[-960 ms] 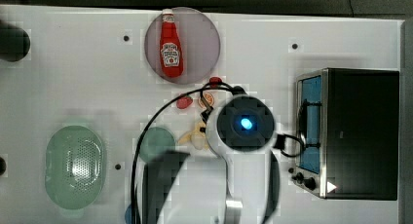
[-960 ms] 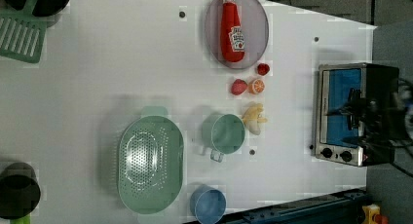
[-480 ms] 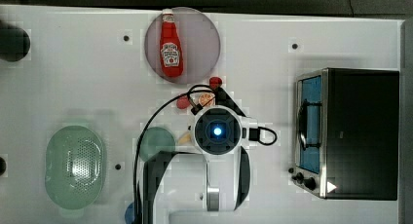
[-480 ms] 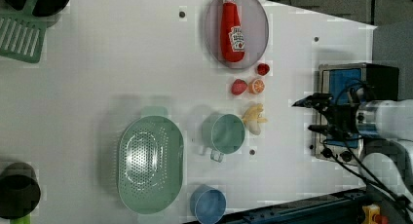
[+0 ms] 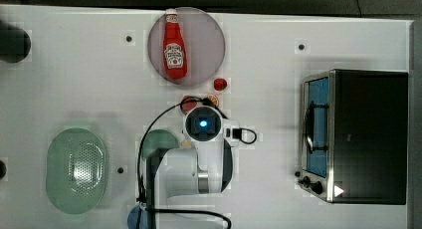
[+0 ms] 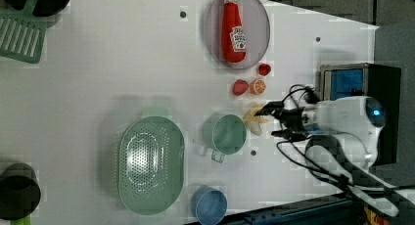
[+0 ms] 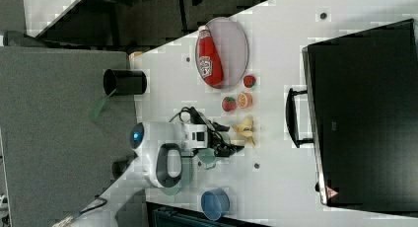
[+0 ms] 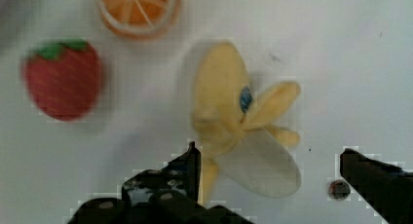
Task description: Pick banana from table and place on oven.
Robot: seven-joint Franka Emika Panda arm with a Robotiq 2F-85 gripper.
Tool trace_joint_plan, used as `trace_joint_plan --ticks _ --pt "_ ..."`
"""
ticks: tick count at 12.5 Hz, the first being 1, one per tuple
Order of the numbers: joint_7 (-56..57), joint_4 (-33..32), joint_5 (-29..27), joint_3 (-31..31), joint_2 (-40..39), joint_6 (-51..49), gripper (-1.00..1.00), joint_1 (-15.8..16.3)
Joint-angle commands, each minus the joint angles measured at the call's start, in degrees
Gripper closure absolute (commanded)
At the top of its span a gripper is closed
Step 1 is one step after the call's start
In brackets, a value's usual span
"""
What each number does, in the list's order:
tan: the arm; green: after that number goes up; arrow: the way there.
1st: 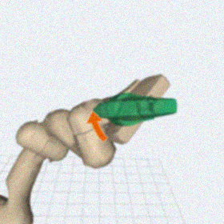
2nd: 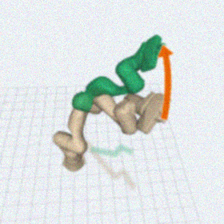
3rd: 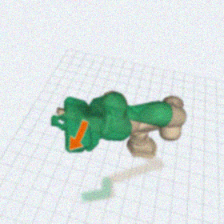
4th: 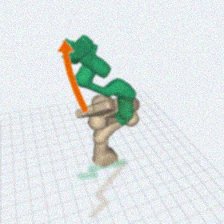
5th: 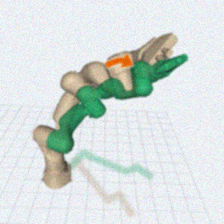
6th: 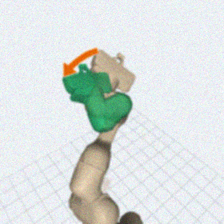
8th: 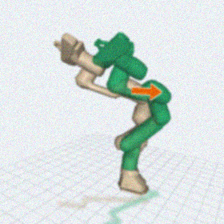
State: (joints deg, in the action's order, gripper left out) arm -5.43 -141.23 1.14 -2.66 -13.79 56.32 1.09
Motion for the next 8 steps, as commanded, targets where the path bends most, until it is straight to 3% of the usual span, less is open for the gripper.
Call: trace_joint_plan --ticks 1,3,8 --pt "-1.9 0.0 0.3 -0.7 -2.1 5.2 -1.0 -0.2" --pt "-1.9 -0.1 0.3 -1.3 -4.3 7.5 -0.92 -0.2" --pt "-1.9 -0.2 0.3 -1.5 -5.1 10.0 0.27 -0.2"
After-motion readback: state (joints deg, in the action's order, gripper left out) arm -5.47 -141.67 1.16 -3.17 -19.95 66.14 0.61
